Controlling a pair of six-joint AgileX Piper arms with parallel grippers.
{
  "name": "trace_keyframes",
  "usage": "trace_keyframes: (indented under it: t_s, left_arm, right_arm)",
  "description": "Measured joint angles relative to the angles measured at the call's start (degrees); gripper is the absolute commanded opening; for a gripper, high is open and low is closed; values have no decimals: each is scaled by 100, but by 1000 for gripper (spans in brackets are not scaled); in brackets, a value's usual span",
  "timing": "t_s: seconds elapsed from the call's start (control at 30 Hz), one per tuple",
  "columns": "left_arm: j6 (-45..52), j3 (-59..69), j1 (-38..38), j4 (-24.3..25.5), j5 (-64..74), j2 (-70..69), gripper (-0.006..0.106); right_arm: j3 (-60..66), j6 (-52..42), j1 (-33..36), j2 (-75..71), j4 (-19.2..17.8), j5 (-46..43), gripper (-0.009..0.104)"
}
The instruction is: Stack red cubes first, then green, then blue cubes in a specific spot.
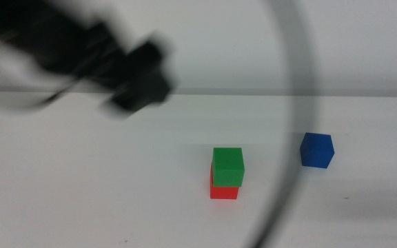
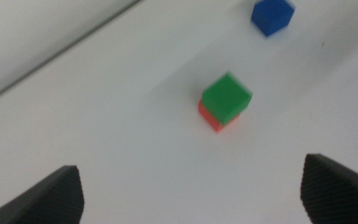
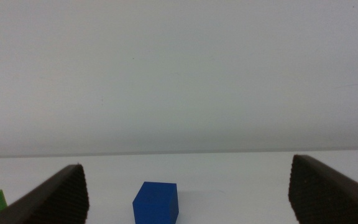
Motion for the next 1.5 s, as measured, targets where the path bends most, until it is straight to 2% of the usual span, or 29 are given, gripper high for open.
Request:
trace_keyframes:
  t_s: [0.17,0.27,0.43,0.87,1.0,1.1,1.17,1.33,1.4,1.5]
  left_arm:
    - [167,1870,750,-664,-906,-1815,94]
    - [205,2265,994,-948,-1103,-2398,94]
    - [205,2366,1115,-1233,-1232,-2502,94]
    - [205,2374,1115,-1191,-1342,-2502,94]
    - [205,2374,1115,-1181,-1342,-2502,94]
    - [205,2374,1115,-1181,-1342,-2502,94]
    - [205,2374,1115,-1181,-1342,-2502,94]
    - [205,2374,1115,-1181,-1347,-2502,94]
    - [205,2374,1115,-1181,-1347,-2502,94]
    - [205,2374,1115,-1181,-1347,-2502,94]
  right_arm:
    - [0,0,0,0,0,-9,85]
    - [0,0,0,0,0,-9,85]
    - [0,0,0,0,0,-9,85]
    - [0,0,0,0,0,-184,85]
    - [-167,223,0,35,169,-71,85]
    - [-1125,312,0,697,194,644,85]
    - [-2052,397,0,1579,85,1560,85]
    - [-4260,506,0,3902,-64,4589,85]
    - [-4855,596,0,4596,-17,5252,85]
    - [-5434,596,0,5511,126,5621,85]
